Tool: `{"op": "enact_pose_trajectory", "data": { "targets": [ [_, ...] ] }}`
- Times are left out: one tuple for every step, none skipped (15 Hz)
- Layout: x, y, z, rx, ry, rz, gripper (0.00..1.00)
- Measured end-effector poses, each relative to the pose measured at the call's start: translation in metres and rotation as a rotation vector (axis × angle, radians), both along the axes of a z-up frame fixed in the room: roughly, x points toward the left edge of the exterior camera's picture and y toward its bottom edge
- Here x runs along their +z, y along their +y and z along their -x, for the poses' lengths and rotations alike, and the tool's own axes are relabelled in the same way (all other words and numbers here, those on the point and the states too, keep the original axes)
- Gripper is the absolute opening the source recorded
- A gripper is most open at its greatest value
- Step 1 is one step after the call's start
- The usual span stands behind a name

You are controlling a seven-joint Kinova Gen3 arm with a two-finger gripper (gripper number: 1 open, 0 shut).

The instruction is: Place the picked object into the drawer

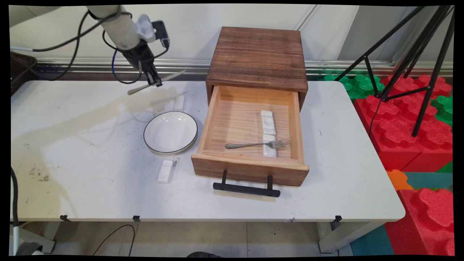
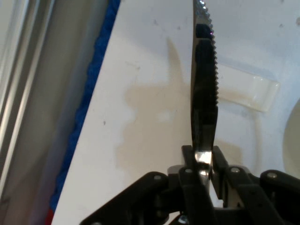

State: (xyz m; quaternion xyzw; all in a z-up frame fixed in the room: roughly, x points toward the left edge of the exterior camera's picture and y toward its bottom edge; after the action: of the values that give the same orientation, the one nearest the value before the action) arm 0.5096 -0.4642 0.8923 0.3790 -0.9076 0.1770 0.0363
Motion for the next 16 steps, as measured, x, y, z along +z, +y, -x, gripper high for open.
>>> {"op": "enact_pose_trajectory", "data": {
  "targets": [
    [0.004,0.003,0.002,0.006,0.0,0.007,0.0],
    [0.009,0.006,0.004,0.013,0.001,0.015,0.0],
    [0.014,0.01,0.006,0.021,0.002,0.024,0.0],
    [0.02,0.014,0.008,0.03,0.003,0.034,0.0],
    [0.025,0.017,0.011,0.038,0.004,0.046,0.0],
    [0.031,0.021,0.013,0.046,0.005,0.058,0.0],
    [0.037,0.024,0.016,0.053,0.006,0.07,0.0],
    [0.041,0.027,0.019,0.058,0.008,0.08,0.0],
    [0.048,0.031,0.023,0.063,0.01,0.093,0.0],
    [0.053,0.034,0.027,0.066,0.013,0.103,0.0],
    [0.06,0.039,0.034,0.067,0.018,0.116,0.0],
    [0.065,0.043,0.04,0.065,0.025,0.125,0.0],
    [0.073,0.049,0.051,0.057,0.036,0.137,0.0],
    [0.076,0.051,0.056,0.053,0.04,0.141,0.0],
    [0.08,0.054,0.064,0.043,0.048,0.147,0.0],
    [0.083,0.056,0.069,0.037,0.053,0.15,0.0]
  ]
}}
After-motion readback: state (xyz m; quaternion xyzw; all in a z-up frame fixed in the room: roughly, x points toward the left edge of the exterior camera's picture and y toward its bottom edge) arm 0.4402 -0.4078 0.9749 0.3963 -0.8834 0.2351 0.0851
